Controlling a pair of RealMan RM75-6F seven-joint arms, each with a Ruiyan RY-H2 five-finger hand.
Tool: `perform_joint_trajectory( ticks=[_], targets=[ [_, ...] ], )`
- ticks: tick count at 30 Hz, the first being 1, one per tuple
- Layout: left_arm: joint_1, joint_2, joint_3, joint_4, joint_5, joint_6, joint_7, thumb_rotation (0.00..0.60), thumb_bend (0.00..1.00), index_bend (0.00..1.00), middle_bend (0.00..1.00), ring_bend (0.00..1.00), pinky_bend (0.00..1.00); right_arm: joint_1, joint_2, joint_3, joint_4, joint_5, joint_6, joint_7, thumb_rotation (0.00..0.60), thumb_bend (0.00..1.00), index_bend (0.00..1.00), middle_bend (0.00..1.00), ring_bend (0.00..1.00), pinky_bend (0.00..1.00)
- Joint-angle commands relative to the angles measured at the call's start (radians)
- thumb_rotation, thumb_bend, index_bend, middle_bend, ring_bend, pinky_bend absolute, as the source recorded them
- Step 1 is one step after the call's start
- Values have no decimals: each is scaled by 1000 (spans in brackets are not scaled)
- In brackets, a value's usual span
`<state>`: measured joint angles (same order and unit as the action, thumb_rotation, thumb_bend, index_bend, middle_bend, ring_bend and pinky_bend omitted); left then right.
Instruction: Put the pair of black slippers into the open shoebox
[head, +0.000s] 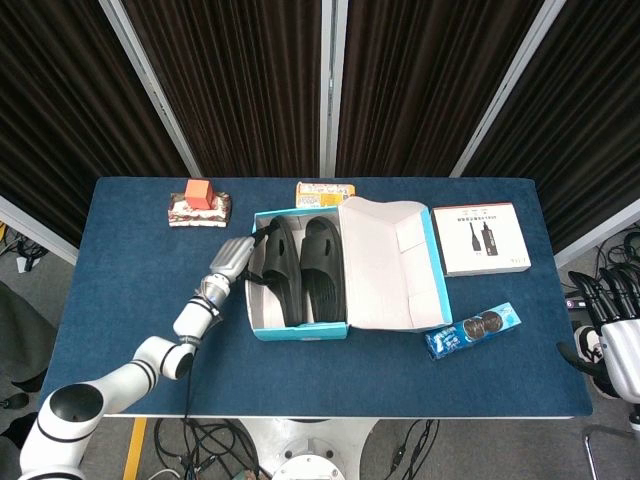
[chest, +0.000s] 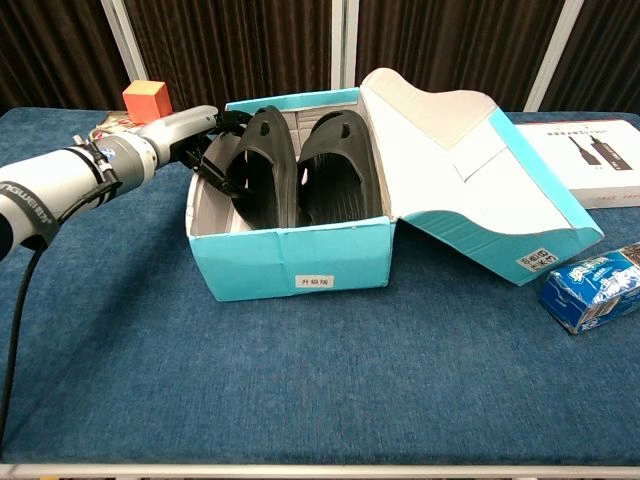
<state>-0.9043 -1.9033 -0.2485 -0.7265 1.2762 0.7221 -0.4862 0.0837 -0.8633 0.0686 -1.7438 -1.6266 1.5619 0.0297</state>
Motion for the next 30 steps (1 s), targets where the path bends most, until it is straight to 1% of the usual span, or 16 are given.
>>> perform_joint_trajectory(
  ticks=[1,3,6,12,17,20,22,23,24,25,27,28,30],
  targets=[
    [16,44,-14,-73,-32,3,60,600,0,60,42,47,362,0,-1,0,2,-1,0,3,600,76,0,141,0,0],
    [23,65,-21,-114,-47,11,92,600,0,54,16,13,309,0,-1,-1,4,-4,2,6,600,86,0,141,0,0],
    [32,99,-37,-178,-67,23,125,600,0,49,0,0,263,0,0,-1,5,-7,3,8,600,94,0,141,0,0],
    [50,193,-53,-324,-82,42,167,600,0,47,0,0,244,-3,1,-2,9,-9,9,14,600,96,0,141,0,0],
    [63,312,-63,-478,-90,34,195,600,0,50,0,0,233,-5,3,-3,10,-12,14,16,600,97,0,141,0,0],
    [65,360,-78,-548,-107,41,218,600,0,86,24,0,232,-6,3,-3,10,-14,15,16,600,97,0,141,0,0],
    [63,381,-85,-583,-112,45,231,600,0,130,65,5,233,-6,2,-3,10,-15,15,16,600,97,0,141,0,0],
    [58,390,-85,-599,-110,49,250,600,8,160,100,20,233,-5,2,-3,9,-15,14,15,600,96,0,141,0,0],
    [52,395,-82,-606,-107,48,268,600,42,200,148,40,232,-5,1,-3,9,-15,14,15,600,96,0,141,0,0],
    [40,399,-76,-611,-103,41,294,600,71,222,176,51,232,-5,1,-4,9,-16,13,14,600,97,0,141,0,0],
    [20,398,-66,-610,-99,30,340,598,166,275,230,79,231,-4,1,-4,8,-17,13,13,600,97,0,141,0,0],
    [7,391,-60,-604,-99,24,368,587,189,290,241,89,231,-4,1,-4,7,-18,14,12,600,97,0,141,0,0],
    [-14,378,-53,-594,-104,9,401,537,239,321,268,104,230,-5,1,-3,7,-17,16,11,600,98,0,141,0,0]
  ],
)
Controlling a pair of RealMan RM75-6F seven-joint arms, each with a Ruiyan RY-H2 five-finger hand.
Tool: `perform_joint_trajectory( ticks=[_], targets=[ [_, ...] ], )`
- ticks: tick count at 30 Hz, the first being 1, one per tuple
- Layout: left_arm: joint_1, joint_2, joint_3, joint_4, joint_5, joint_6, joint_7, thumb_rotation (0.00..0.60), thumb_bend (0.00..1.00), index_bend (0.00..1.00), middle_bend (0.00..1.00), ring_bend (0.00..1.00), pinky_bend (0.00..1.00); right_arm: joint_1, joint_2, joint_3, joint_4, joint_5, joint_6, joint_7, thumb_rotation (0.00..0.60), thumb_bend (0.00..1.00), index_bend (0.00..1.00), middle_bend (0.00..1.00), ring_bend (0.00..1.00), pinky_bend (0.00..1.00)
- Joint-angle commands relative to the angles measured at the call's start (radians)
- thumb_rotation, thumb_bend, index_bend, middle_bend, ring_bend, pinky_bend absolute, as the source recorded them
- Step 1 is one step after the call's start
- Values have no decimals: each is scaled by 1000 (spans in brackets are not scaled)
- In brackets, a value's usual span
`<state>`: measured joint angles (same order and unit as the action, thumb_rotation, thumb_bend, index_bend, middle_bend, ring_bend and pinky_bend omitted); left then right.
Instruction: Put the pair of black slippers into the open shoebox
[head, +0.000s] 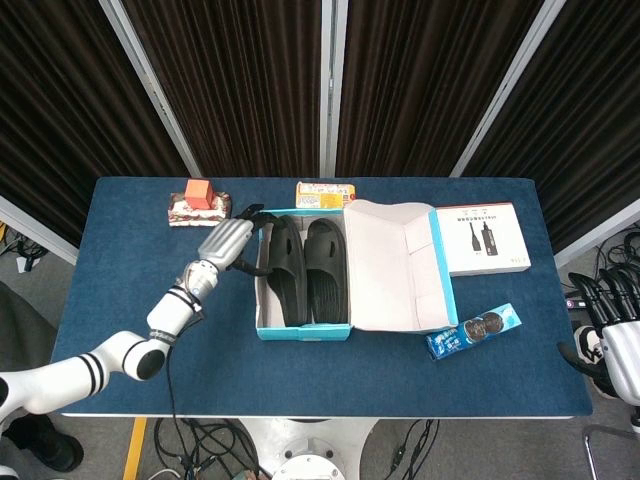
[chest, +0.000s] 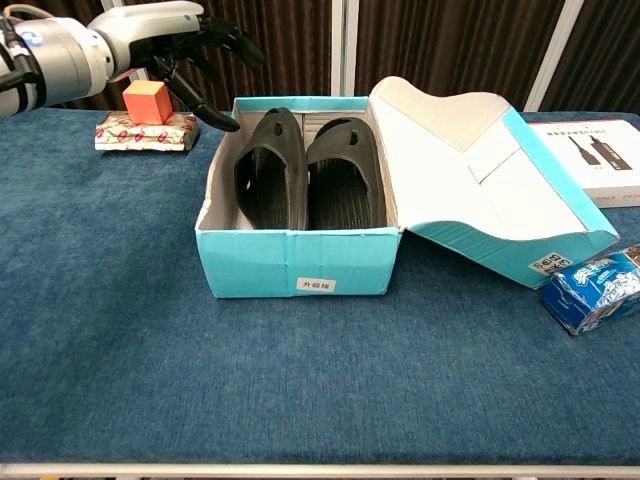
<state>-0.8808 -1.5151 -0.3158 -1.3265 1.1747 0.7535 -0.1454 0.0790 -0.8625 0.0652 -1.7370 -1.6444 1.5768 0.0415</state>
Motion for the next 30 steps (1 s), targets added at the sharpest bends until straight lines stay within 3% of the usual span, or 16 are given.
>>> perform_joint_trajectory(
  ticks=[1,15,23,30],
  targets=[
    [-48,-16,17,10,-4,-30,72,517,253,331,275,106,229,-1,0,0,0,1,2,0,600,97,0,141,0,0],
    [-100,-54,88,22,-56,-24,321,511,259,398,322,131,224,-1,-8,1,19,12,-5,20,600,97,0,141,0,0],
    [-111,-98,77,51,-24,27,305,503,259,405,287,131,224,2,-11,1,19,10,-7,19,600,97,0,141,0,0],
    [-156,-140,79,138,-55,-31,344,515,258,399,275,131,224,-4,-8,1,20,16,-2,21,600,96,0,141,0,0]
  ],
)
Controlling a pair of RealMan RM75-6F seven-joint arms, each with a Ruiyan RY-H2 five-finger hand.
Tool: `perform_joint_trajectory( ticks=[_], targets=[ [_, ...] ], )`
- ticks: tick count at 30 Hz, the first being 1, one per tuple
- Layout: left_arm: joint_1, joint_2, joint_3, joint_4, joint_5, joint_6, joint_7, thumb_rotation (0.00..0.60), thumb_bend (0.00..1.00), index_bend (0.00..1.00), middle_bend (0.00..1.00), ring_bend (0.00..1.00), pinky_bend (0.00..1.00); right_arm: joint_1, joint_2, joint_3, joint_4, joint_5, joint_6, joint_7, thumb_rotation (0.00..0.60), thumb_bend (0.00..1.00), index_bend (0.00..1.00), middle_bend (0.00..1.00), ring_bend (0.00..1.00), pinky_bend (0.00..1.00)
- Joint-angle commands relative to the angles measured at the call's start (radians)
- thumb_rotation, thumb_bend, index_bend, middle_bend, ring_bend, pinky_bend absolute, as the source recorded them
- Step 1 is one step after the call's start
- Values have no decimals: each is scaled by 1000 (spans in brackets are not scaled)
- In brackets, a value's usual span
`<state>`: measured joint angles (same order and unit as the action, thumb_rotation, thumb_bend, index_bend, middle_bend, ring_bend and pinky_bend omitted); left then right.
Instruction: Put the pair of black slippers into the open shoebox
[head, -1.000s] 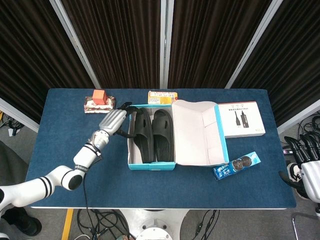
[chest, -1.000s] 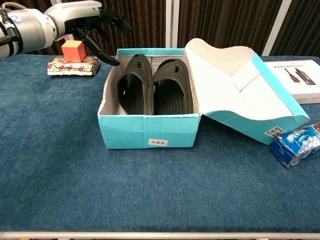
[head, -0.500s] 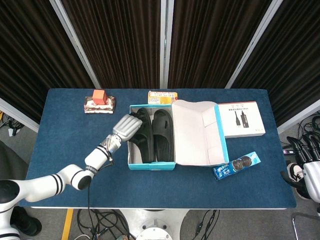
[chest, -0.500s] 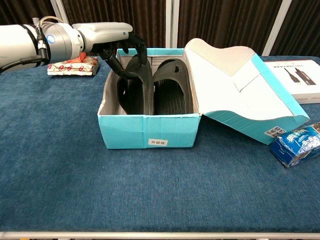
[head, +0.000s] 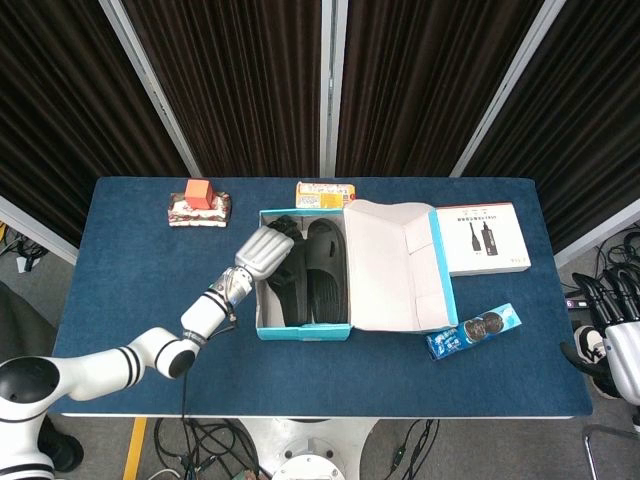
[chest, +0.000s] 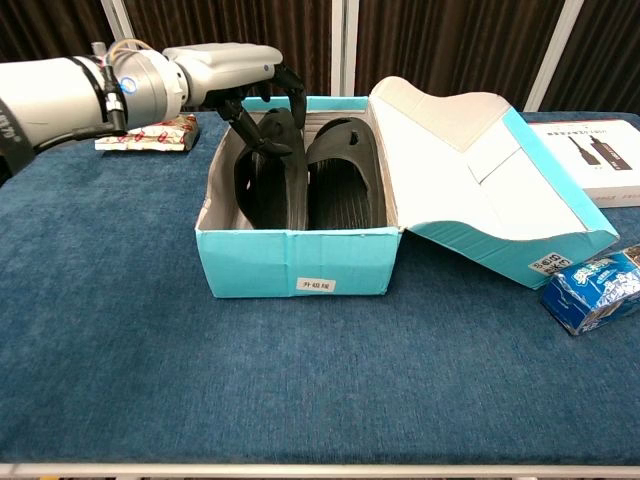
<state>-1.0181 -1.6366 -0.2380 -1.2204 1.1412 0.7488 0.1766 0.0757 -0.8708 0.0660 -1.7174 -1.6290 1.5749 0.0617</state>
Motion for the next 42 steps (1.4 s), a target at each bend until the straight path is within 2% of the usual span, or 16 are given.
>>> perform_joint_trajectory(
  ticks=[1,5,14,21,26,29,32,36,42],
  targets=[
    [-24,-24,3,44,-32,-35,32,517,258,399,275,131,224,-1,0,0,1,0,0,1,600,97,0,141,0,0],
    [-29,-35,10,67,-90,-60,69,523,248,399,275,131,224,-1,-1,-1,4,0,0,4,600,96,0,141,0,0],
    [-4,-32,11,59,-180,-46,92,524,232,376,273,131,226,3,-2,-1,1,-5,-5,2,600,96,0,141,0,1],
    [18,-15,-6,8,-165,-20,32,522,210,340,260,131,229,-3,4,-2,-8,-9,7,-7,600,96,0,141,0,2],
    [78,46,-38,-100,-42,69,-130,518,196,285,238,131,230,-11,8,-2,-10,-7,18,-3,600,96,0,141,0,2],
    [128,101,-40,-146,30,149,-207,520,179,279,238,131,230,-15,9,-4,-3,-3,21,12,600,96,0,141,0,2],
    [194,171,-34,-177,59,226,-251,529,171,278,238,131,230,-20,10,-6,10,11,17,33,600,96,0,141,0,2],
    [295,260,0,-195,50,301,-258,596,171,278,239,131,229,-21,8,-11,32,35,-8,68,600,97,0,140,0,13],
    [469,346,91,-215,50,439,-236,600,171,284,239,131,224,-18,-21,-17,77,62,-42,110,600,96,0,139,0,15]
  ],
)
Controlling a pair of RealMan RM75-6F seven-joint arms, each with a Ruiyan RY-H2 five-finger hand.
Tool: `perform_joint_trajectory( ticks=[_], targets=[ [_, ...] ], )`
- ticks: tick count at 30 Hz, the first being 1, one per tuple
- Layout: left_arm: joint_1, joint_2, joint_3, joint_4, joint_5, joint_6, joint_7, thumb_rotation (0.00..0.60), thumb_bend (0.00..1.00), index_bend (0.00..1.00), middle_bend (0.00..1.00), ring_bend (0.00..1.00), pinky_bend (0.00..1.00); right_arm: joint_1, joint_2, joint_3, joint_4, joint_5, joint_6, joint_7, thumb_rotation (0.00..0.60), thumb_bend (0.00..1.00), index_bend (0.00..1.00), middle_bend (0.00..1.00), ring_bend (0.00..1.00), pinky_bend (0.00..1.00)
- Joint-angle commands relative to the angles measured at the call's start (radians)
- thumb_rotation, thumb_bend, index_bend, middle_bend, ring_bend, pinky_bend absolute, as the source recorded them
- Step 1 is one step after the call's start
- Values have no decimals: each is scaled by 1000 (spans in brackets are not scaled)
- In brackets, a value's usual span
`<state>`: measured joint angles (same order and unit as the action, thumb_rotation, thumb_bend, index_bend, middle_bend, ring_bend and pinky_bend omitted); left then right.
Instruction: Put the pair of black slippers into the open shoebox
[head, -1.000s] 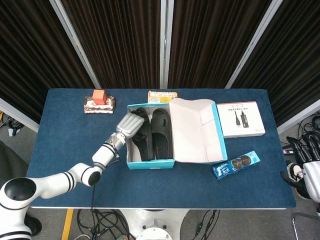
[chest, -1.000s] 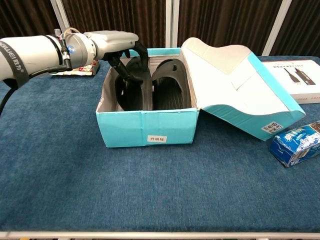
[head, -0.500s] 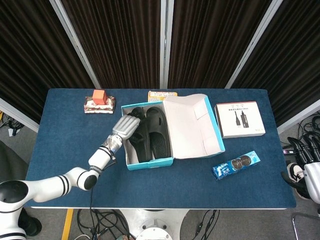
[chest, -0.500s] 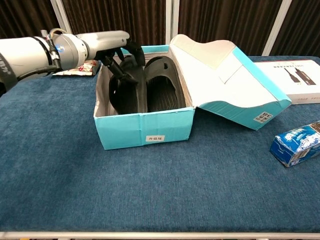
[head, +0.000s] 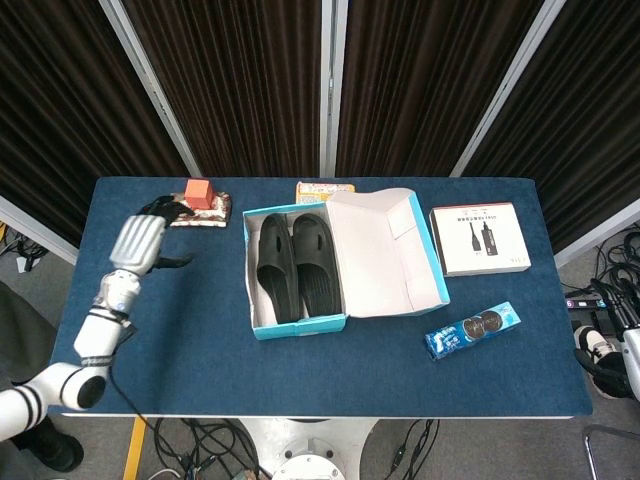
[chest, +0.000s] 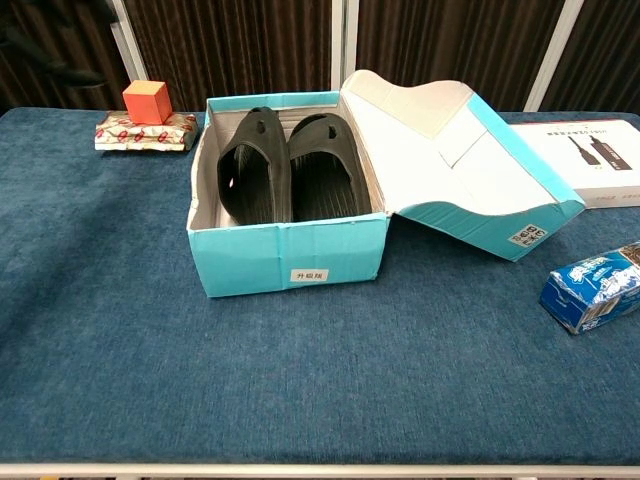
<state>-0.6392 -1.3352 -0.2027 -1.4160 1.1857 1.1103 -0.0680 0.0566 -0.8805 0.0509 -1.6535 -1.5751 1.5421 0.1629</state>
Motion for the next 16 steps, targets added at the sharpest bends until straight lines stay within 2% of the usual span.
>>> perform_joint_trajectory(
  ticks=[1,8,16],
  targets=[
    [117,51,67,-22,9,106,11,600,171,284,239,131,221,1,-17,-3,19,10,-12,9,600,96,0,139,0,15],
    [307,69,152,-54,68,328,58,600,171,284,239,131,213,-3,-58,-16,40,-3,-15,2,600,126,0,139,0,14],
    [428,87,218,-121,151,459,135,600,171,284,239,131,208,-27,-86,-38,39,-22,6,-17,600,148,1,139,0,15]
  ],
)
